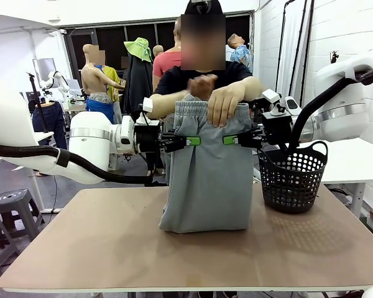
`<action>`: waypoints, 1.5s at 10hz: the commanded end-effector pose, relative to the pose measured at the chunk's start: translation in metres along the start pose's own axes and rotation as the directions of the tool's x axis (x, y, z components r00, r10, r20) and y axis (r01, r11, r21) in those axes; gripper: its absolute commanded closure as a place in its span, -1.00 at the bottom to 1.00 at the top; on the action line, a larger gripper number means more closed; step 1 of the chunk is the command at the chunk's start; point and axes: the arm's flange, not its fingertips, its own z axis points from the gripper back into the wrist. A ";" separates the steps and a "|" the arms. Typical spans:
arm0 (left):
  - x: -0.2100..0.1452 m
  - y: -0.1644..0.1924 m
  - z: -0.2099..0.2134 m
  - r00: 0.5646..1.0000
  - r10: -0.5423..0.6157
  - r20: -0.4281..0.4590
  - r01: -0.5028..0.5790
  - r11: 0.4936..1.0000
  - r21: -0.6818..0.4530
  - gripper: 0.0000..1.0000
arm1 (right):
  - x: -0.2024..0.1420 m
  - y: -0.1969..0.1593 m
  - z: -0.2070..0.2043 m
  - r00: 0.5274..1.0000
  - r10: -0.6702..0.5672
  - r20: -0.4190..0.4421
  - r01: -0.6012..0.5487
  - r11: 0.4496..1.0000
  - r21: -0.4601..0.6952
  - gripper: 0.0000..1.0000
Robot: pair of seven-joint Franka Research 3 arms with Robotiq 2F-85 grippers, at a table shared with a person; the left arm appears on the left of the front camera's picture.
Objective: Fold the training pants.
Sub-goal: Release the ends of the Training pants and then grab the overlapped ends.
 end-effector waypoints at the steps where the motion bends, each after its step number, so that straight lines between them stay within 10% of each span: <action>1: 0.003 0.000 0.000 1.000 -0.008 0.020 0.008 1.000 0.016 1.00 | 0.001 0.003 -0.001 1.000 0.004 0.026 -0.004 1.000 -0.007 1.00; 15: 0.003 0.000 0.000 1.000 -0.008 0.020 0.008 1.000 0.016 1.00 | 0.001 0.003 -0.001 1.000 0.004 0.026 -0.004 1.000 -0.007 1.00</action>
